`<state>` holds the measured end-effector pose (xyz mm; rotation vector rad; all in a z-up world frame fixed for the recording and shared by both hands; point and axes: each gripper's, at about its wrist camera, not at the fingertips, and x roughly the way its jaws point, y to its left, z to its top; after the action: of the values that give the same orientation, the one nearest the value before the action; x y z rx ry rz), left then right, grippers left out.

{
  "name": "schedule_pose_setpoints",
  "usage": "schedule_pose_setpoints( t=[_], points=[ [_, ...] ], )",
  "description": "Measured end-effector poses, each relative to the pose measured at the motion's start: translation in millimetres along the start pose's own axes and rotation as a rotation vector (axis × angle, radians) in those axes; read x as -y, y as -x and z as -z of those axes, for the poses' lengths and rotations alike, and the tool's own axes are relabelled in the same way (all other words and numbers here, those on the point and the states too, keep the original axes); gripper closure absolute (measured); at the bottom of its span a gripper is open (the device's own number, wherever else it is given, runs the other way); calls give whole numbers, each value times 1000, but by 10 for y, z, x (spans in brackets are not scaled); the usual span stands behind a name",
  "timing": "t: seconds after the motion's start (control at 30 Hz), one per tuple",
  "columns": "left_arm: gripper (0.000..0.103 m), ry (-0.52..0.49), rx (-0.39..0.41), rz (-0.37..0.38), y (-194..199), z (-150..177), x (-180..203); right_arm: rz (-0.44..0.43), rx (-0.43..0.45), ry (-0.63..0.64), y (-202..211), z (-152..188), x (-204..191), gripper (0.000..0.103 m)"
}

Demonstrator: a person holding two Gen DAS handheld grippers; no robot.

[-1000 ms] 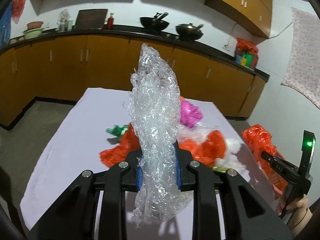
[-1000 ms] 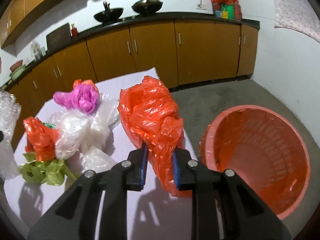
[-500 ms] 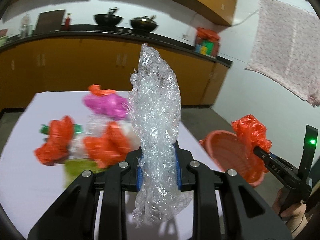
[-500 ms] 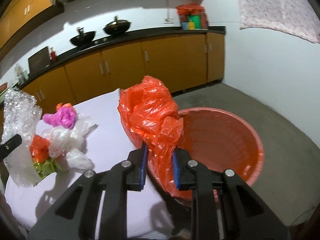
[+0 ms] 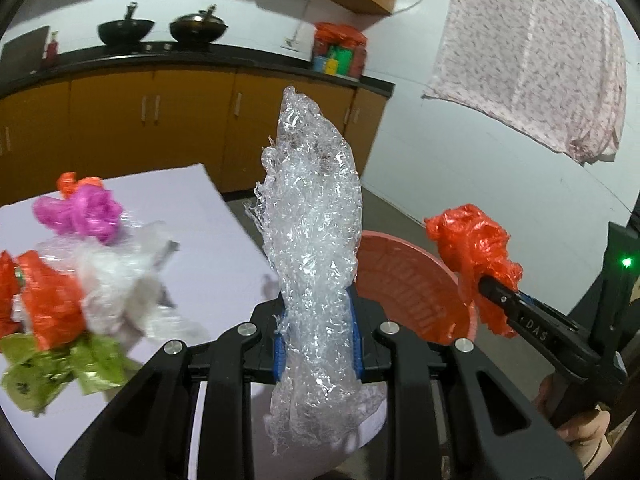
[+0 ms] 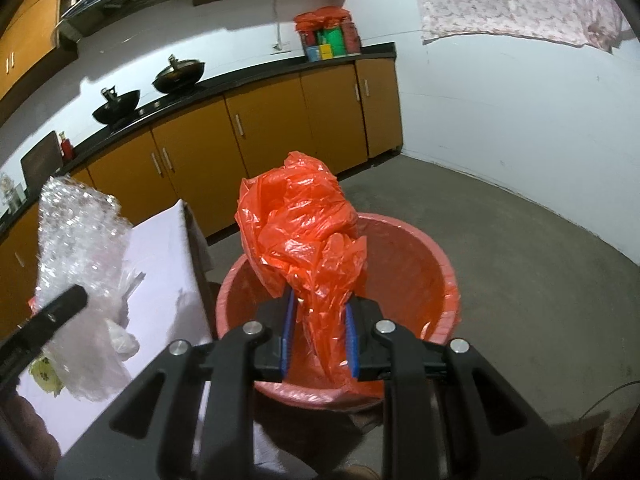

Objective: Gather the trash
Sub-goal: 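Grasp the red bag with the right gripper while the left gripper carries bubble wrap, then drop the bubble wrap and red bag into the orange wastebasket with both grippers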

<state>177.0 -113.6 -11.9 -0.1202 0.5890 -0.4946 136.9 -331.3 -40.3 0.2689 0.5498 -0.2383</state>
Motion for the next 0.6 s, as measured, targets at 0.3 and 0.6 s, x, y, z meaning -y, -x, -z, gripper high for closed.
schedule_pose_setpoints(
  t=[0.3, 0.6],
  points=[
    [79, -4, -56, 84, -380, 4, 233, 33, -4, -53, -100, -121, 229, 81],
    [79, -37, -124, 130, -713, 57, 312, 47, -20, -86, -300, -183, 297, 81]
  ],
)
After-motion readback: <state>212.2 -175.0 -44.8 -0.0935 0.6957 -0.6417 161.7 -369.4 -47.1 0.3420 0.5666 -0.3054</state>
